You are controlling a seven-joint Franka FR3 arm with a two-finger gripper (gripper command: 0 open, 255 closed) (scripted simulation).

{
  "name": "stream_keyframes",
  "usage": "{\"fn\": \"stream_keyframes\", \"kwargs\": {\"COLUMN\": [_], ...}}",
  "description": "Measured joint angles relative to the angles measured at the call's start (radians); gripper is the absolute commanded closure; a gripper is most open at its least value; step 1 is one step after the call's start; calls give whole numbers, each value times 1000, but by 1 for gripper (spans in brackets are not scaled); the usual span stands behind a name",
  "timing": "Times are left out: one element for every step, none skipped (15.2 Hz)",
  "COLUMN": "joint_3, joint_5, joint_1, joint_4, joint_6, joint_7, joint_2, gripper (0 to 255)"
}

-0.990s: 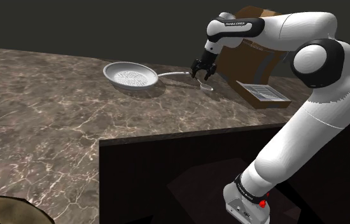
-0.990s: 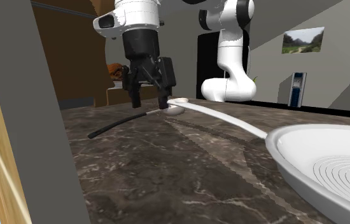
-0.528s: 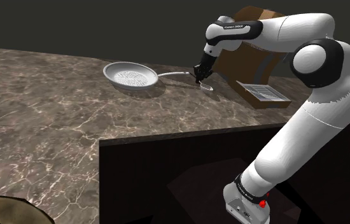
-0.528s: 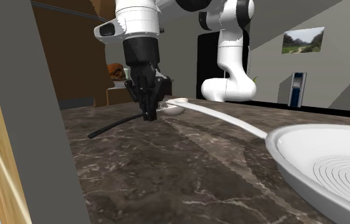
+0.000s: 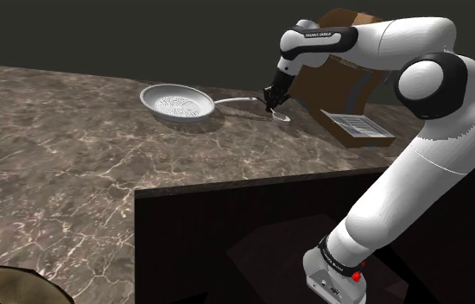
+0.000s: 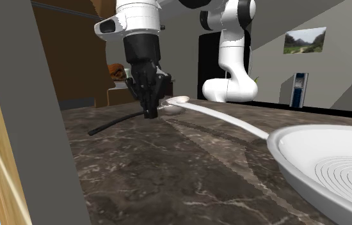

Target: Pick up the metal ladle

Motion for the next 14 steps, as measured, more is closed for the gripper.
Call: {"fn": "stream_keyframes", "kwargs": {"joint_3": [0,-1,0,0,0,0,0,0,-1,-1,-1,-1,-1,0], "joint_5": [0,-1,-2,-3,-4,-5,-5,-6,-5,-6,-6,-6,-7,-7], "joint_1": [0,-1,0,0,0,0,0,0,-1,-1,-1,-1,0,0], "joint_4": [12,24,36,45,60,67,81,92,110,119,135,147,160,169], "joint_6": [-12,-25,-38,-49,-65,-75,-88,-102,-117,-128,-141,-154,-166,-176], "joint_7": [1,2,4,6,9,10,12,13,13,15,16,18,19,21], "joint_2": [0,-2,-3,-5,-6,-9,-8,-11,-8,-10,-8,-9,-8,-8], "gripper": [255,255,255,255,255,255,255,255,255,255,255,255,255,255]}}
